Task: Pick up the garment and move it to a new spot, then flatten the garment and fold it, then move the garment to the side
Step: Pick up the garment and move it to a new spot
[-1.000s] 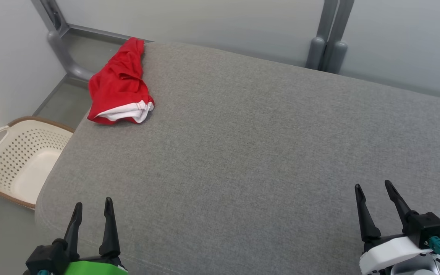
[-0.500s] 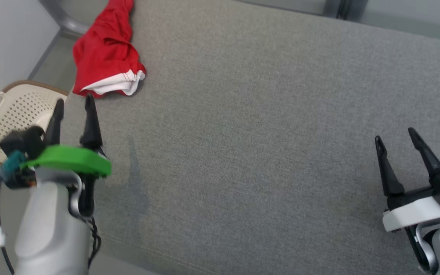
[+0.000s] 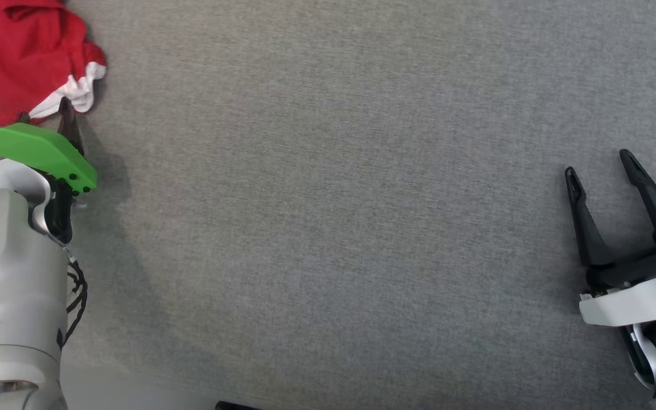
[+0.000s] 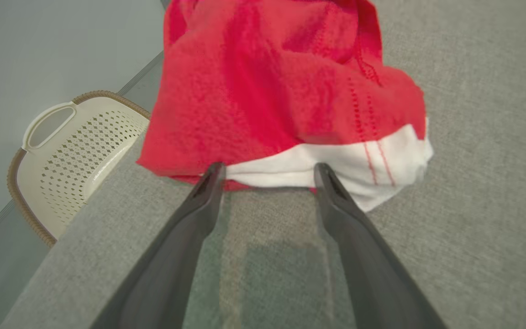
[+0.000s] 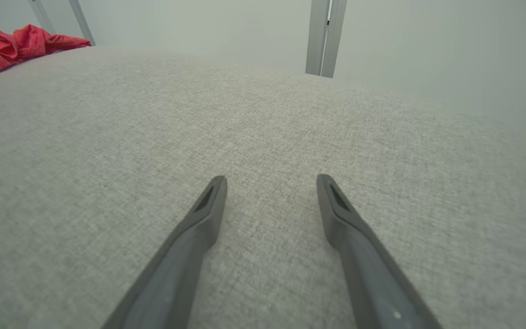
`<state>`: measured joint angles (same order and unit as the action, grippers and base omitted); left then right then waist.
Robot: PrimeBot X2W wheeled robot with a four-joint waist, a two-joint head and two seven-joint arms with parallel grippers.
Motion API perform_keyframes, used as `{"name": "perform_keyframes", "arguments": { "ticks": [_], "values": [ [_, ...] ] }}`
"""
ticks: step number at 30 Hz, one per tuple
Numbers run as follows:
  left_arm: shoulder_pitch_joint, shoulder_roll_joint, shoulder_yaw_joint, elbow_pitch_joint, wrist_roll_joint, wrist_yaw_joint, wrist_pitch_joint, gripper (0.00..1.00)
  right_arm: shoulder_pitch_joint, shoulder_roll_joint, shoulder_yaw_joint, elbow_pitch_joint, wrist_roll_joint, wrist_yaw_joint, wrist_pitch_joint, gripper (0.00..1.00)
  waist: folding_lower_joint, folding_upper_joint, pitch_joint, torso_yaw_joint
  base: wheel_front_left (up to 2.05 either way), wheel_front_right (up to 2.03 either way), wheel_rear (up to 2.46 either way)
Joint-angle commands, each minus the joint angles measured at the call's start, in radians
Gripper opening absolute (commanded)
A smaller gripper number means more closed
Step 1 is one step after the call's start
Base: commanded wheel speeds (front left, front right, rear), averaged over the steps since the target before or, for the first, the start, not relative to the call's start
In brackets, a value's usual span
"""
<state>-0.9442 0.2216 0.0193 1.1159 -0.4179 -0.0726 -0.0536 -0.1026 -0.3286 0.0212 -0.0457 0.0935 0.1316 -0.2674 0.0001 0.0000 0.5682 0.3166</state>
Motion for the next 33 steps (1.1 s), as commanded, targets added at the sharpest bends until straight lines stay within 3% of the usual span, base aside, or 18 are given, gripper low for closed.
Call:
{"name": "perform_keyframes", "arguments": {
  "ticks": [1,2,3,4,5,9,14,19,26,29,33],
  "values": [
    [-0.022,0.022,0.003,0.023,-0.005,-0.011,0.001,1.0,0.026,0.005,0.002,0.043,0.004,-0.002,0.006,1.0,-0.0001,0.0,0.037,-0.07,0.0,0.0,0.0],
    [-0.026,0.027,0.0,0.041,-0.007,-0.017,0.007,1.0,0.028,0.009,0.004,0.047,0.005,-0.002,0.006,1.0,-0.0001,0.0,0.032,-0.072,0.0,0.0,0.0],
    [-0.03,0.032,-0.006,0.059,-0.006,-0.025,0.01,0.77,0.029,0.014,0.005,0.05,0.008,-0.002,0.008,1.0,-0.0001,0.0,0.026,-0.073,0.0,0.0,0.0],
    [-0.03,0.036,-0.014,0.072,0.0,-0.029,0.016,0.25,0.028,0.019,0.005,0.053,0.01,-0.002,0.008,1.0,-0.0001,0.0,0.021,-0.074,0.0,0.0,0.0],
    [-0.033,0.041,-0.022,0.082,0.001,-0.036,0.017,0.0,0.027,0.025,0.007,0.059,0.011,-0.002,0.008,1.0,-0.0001,0.0,0.013,-0.074,0.0,0.0,0.0],
    [-0.059,0.053,0.018,0.056,-0.076,-0.057,-0.019,0.0,0.012,0.066,0.014,0.085,0.031,-0.002,0.008,1.0,-0.0001,0.0,-0.029,-0.075,0.0,0.0,0.0],
    [-0.031,0.084,-0.083,-0.095,-0.136,-0.058,0.024,0.0,0.007,0.12,0.058,0.151,0.041,-0.001,0.008,1.0,-0.0001,0.0,-0.11,-0.082,0.0,0.0,0.0],
    [0.031,0.137,-0.204,-0.389,-0.266,-0.057,0.099,0.0,0.022,0.189,0.074,0.189,0.059,-0.001,0.004,1.0,-0.0001,0.0,-0.216,-0.115,0.0,0.0,0.0],
    [0.137,0.161,-0.208,-0.866,-0.497,-0.055,0.252,0.0,0.022,0.241,0.066,0.208,0.072,-0.001,0.003,1.0,-0.0001,0.0,-0.288,-0.187,0.0,0.0,0.0],
    [0.183,0.12,-0.195,-1.064,-0.587,-0.005,0.322,0.0,0.017,0.253,0.056,0.211,0.075,-0.001,0.003,1.0,-0.0001,0.0,-0.3,-0.22,0.0,0.0,0.0],
    [0.249,0.069,-0.219,-1.327,-0.663,0.092,0.406,0.0,0.003,0.269,0.034,0.21,0.087,-0.001,0.003,1.0,-0.0001,0.0,-0.304,-0.277,0.0,0.0,0.0]
  ]
}}
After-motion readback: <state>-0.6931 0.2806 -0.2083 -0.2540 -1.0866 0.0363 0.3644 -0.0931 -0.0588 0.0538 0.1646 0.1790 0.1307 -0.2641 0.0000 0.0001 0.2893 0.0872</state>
